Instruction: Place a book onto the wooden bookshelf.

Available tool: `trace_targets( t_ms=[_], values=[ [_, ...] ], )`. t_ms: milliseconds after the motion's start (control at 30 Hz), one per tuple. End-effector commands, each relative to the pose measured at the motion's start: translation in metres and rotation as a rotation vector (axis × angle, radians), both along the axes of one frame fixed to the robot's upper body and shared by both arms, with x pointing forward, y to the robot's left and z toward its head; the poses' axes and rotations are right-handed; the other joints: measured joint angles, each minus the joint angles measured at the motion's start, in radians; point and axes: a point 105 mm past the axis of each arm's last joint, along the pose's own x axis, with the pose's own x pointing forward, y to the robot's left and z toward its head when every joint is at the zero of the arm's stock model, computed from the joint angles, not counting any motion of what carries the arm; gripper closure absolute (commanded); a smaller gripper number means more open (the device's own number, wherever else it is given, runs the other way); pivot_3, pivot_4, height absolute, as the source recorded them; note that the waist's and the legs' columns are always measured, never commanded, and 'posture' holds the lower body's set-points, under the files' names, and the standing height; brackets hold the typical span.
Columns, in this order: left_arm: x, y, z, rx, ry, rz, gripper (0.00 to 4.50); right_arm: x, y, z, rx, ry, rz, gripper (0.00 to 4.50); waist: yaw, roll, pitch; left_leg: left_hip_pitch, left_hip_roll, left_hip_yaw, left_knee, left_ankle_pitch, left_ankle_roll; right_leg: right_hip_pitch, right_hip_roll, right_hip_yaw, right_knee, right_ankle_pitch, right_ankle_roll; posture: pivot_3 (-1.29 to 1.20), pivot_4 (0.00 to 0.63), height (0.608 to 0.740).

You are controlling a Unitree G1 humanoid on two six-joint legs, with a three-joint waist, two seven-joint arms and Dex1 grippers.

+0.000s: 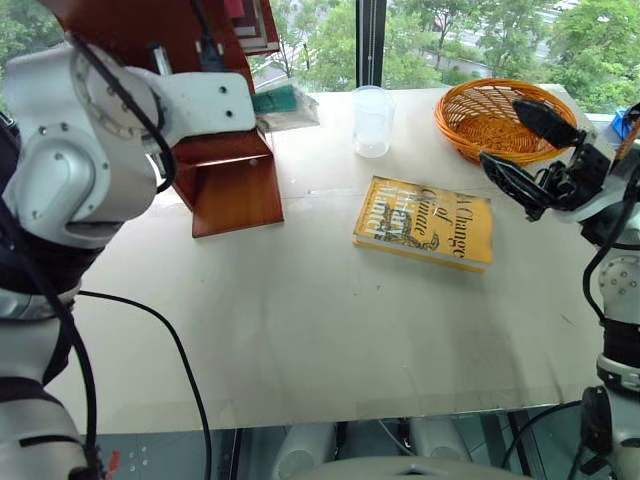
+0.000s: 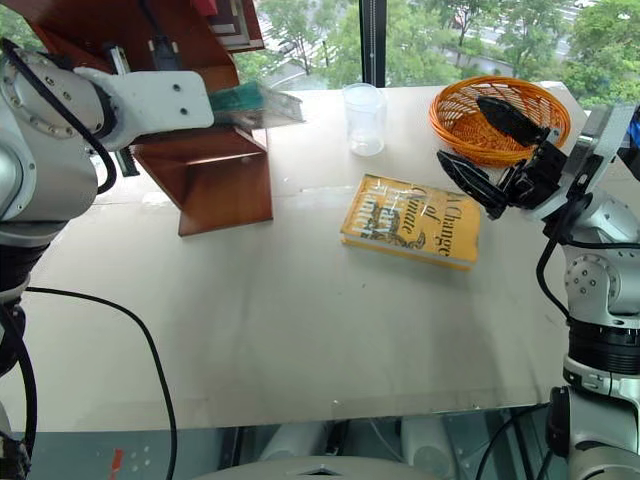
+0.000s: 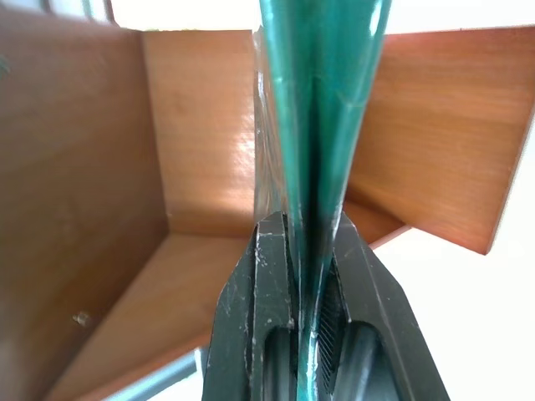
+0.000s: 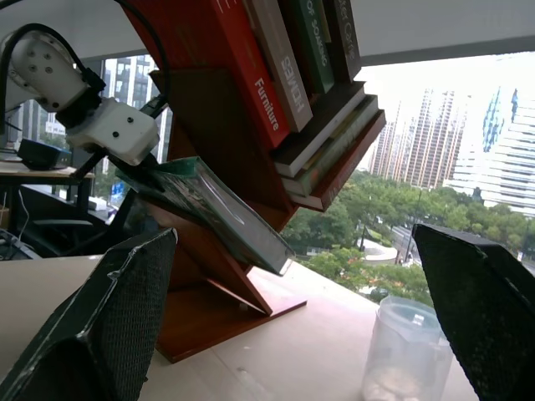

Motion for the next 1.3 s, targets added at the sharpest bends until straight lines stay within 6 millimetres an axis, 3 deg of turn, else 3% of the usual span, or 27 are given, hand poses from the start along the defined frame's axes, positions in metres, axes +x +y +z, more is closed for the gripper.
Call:
trace_targets(
  t_ms=[33,167,233,267,333,400,433,567,733,800,867,967,1100,1200,1300],
  values=[
    [-0.008,0.018,-0.005,-0.025,0.040,0.074,4.47,-0.007,0.004,0.008,-0.001,-0.030,0.019,0.00,-0.010,0.000,0.000,0.000,0.000,0.001,0.000,0.000,0.000,0.000,0.000,0.001,0.000,0.000,0.000,0.00,0.150,0.740],
    [-0.010,0.024,-0.004,-0.014,0.026,0.100,4.47,-0.008,0.008,0.008,0.005,-0.024,0.050,0.00,-0.021,0.000,0.000,0.000,0.000,0.001,-0.001,0.000,0.000,-0.001,0.000,0.002,-0.001,0.000,0.000,0.00,0.150,0.740],
    [-0.008,0.018,-0.003,-0.034,0.014,0.078,4.47,-0.007,0.011,0.008,0.007,-0.024,0.062,0.00,-0.021,0.000,0.000,0.001,0.001,0.002,-0.003,0.000,0.000,-0.001,0.000,0.003,-0.001,0.000,0.000,0.00,0.150,0.740],
    [-0.008,0.013,-0.002,-0.052,0.003,0.067,3.68,-0.007,0.012,0.009,0.007,-0.025,0.068,0.00,-0.020,0.000,0.000,0.001,0.001,0.002,-0.003,0.000,0.000,-0.001,0.000,0.003,-0.001,0.000,0.000,0.00,0.150,0.740],
    [-0.009,0.012,0.004,-0.085,-0.024,0.075,3.09,-0.007,0.012,0.010,0.007,-0.028,0.076,0.00,-0.018,0.000,0.000,0.001,0.001,0.001,-0.003,0.000,0.000,-0.001,0.001,0.002,-0.001,0.000,0.000,0.00,0.150,0.740],
    [-0.009,0.011,0.018,-0.144,-0.093,0.071,2.15,-0.006,0.013,0.012,0.006,-0.032,0.087,0.00,-0.017,-0.001,0.001,-0.001,0.001,0.001,-0.003,0.000,0.000,-0.002,0.001,0.002,-0.002,0.000,0.000,0.00,0.150,0.740],
    [-0.012,0.009,0.025,-0.194,-0.117,0.062,1.94,-0.006,0.013,0.013,0.005,-0.033,0.092,0.00,-0.015,-0.001,0.001,-0.002,0.001,0.001,-0.002,0.000,0.000,-0.003,0.001,0.001,-0.002,0.000,0.000,0.00,0.150,0.740],
    [-0.031,0.004,0.044,-0.354,-0.171,-0.031,1.94,-0.005,0.013,0.016,-0.001,-0.038,0.099,0.00,-0.014,-0.003,0.002,-0.014,0.000,0.000,0.001,0.002,-0.004,-0.013,0.000,0.000,-0.003,0.000,0.000,0.00,0.150,0.740],
    [-0.066,-0.038,0.051,-0.581,-0.113,-0.309,1.94,-0.005,0.013,0.020,-0.010,-0.033,0.111,0.00,-0.014,-0.003,0.002,-0.026,0.000,0.000,0.001,0.002,-0.005,-0.025,-0.002,-0.001,-0.003,0.000,0.000,0.00,0.150,0.740],
    [-0.084,-0.060,0.042,-0.700,-0.021,-0.439,1.94,-0.005,0.014,0.020,-0.021,-0.030,0.118,0.00,-0.012,-0.003,0.002,-0.027,0.000,0.000,0.001,0.002,-0.006,-0.025,-0.002,-0.001,-0.004,0.000,0.000,0.00,0.150,0.740],
    [-0.104,-0.077,0.017,-0.831,0.141,-0.542,1.94,-0.007,0.014,0.024,-0.021,-0.037,0.123,0.00,-0.012,-0.003,0.002,-0.027,0.000,0.000,0.002,0.002,-0.006,-0.025,-0.002,-0.001,-0.003,0.000,0.000,0.00,0.150,0.740],
    [-0.110,-0.089,-0.006,-0.996,0.190,-0.603,1.94,-0.009,0.014,0.026,-0.028,-0.041,0.120,0.00,-0.014,-0.003,0.002,-0.025,0.001,0.001,0.002,0.002,-0.006,-0.024,-0.001,0.000,-0.002,0.000,0.000,0.00,0.150,0.740],
    [-0.085,-0.094,-0.037,-1.128,0.039,-0.537,1.94,-0.013,0.015,0.028,-0.029,-0.044,0.115,0.00,-0.013,-0.003,0.002,-0.022,0.001,0.000,0.004,0.002,-0.006,-0.021,-0.001,-0.002,-0.002,0.002,-0.001,0.00,0.150,0.740],
    [-0.074,-0.109,-0.061,-1.306,0.097,-0.558,1.94,-0.019,0.011,0.026,-0.038,-0.035,0.091,0.00,-0.003,-0.005,0.001,-0.021,0.001,0.000,0.004,0.002,-0.006,-0.019,-0.002,-0.001,-0.003,0.002,-0.001,0.00,0.150,0.740],
    [-0.053,-0.103,-0.097,-1.404,0.095,-0.491,1.94,-0.021,0.000,0.011,-0.107,0.026,-0.003,0.00,0.016,-0.003,-0.001,-0.021,0.001,0.000,0.004,0.002,-0.006,-0.018,-0.003,-0.001,-0.005,0.003,-0.001,0.00,0.150,0.740]
  ],
)
